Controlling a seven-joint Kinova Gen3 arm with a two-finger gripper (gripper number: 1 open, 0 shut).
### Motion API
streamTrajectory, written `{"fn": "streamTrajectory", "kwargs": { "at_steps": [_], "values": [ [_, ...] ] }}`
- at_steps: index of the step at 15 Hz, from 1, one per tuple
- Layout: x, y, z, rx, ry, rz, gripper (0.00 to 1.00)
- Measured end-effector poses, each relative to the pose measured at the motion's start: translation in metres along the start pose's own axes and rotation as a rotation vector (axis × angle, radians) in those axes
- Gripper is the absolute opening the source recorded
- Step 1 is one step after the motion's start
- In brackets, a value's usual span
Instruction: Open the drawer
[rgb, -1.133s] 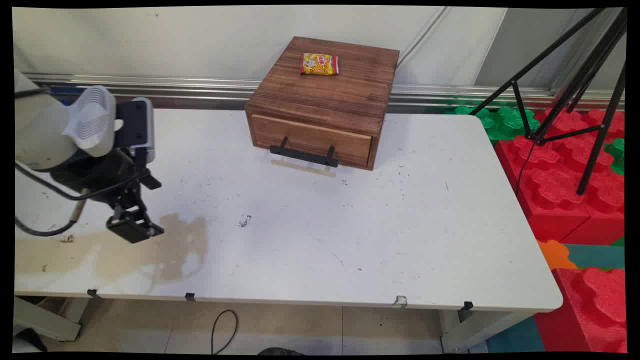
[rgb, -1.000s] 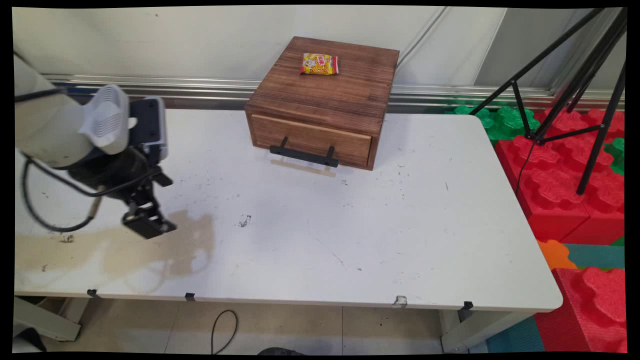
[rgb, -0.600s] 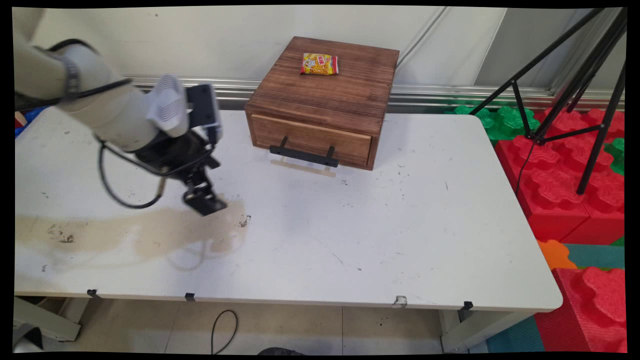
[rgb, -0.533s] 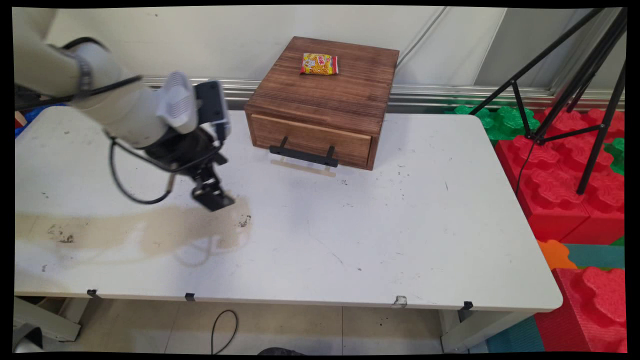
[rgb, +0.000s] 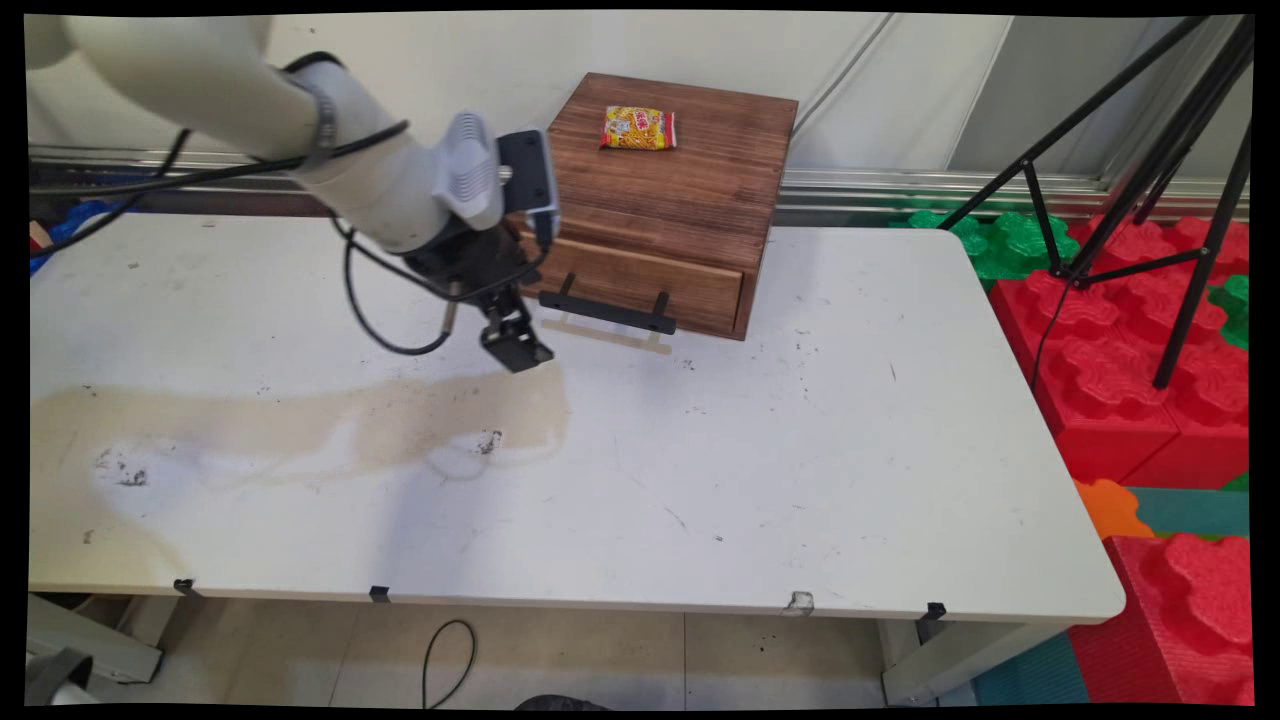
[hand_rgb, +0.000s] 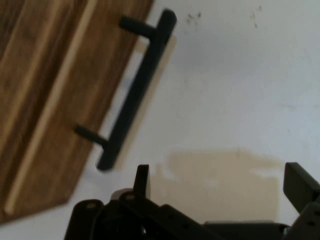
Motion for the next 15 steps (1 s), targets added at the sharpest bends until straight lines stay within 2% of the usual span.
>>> {"fn": "streamTrajectory", "kwargs": {
  "at_steps": [9, 15],
  "values": [
    [0.035, -0.040, 0.051, 0.021, -0.004, 0.112, 1.00],
    [0.042, -0.058, 0.094, -0.019, -0.035, 0.176, 1.00]
  ]
}}
